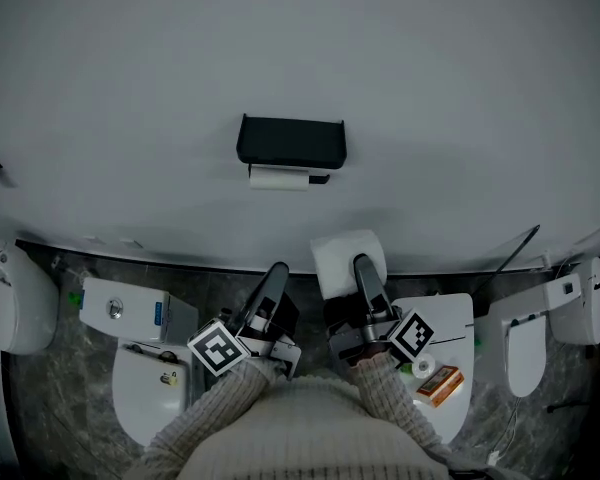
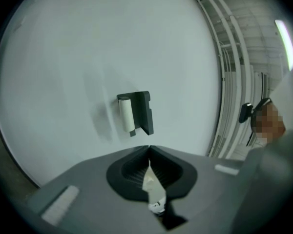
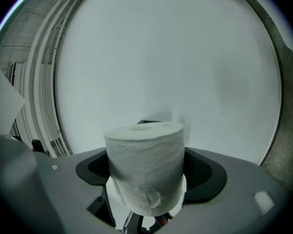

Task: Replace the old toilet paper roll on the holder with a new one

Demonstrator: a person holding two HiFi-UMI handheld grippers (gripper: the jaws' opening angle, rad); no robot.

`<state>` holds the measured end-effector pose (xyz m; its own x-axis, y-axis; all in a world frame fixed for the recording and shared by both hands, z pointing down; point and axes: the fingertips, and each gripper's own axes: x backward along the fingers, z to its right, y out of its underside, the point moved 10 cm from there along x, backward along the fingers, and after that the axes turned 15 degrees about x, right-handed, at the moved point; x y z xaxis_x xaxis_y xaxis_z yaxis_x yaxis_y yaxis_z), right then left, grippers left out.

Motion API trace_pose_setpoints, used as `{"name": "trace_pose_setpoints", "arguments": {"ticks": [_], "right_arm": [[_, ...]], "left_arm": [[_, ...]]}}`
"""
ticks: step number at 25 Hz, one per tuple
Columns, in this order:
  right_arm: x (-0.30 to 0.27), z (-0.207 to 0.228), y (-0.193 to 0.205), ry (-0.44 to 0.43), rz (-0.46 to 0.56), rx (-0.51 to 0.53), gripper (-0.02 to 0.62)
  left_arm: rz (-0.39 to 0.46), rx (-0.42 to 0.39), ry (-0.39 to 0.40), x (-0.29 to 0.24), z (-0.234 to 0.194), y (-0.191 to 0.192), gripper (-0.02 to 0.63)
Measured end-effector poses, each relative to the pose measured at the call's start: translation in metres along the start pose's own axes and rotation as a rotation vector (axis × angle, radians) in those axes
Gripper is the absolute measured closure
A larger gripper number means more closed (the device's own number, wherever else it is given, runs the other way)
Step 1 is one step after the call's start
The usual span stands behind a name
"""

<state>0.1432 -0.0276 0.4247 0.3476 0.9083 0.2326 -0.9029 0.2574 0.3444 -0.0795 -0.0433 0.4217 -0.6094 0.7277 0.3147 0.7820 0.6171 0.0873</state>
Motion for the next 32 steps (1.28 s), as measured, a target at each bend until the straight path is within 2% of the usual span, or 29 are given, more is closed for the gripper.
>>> {"name": "trace_pose_setpoints", "arguments": {"ticks": [4,14,18,22,32], "right_arm": [[-0.009,0.007,-0.005,0.018,-0.003,-0.003,0.169],[-0.03,0.014,-0.006,0.032,-0.004,-0.003,0.169],[-0.04,0.011,-0.005,0.037,-0.008,0.006,0.169],[-0.046,0.014,-0.005,0.048,0.004,0.005,0.169],[-0.055,0.02,-0.016,0.047,0.032,0.025,0.169]], "left_arm": [[-0.002,0.013,-0.027,-0.008,-0.007,-0.001,0.607],[-0.005,0.028,-0.034,-0.03,-0.014,-0.026,0.607],[-0.019,0.035,-0.012,-0.033,-0.032,-0.039,0.607],[-0.022,0.047,-0.027,-0.05,-0.02,-0.046,0.607],[-0.021,0.069,0.016,-0.072,-0.026,-0.063,0.603]]}}
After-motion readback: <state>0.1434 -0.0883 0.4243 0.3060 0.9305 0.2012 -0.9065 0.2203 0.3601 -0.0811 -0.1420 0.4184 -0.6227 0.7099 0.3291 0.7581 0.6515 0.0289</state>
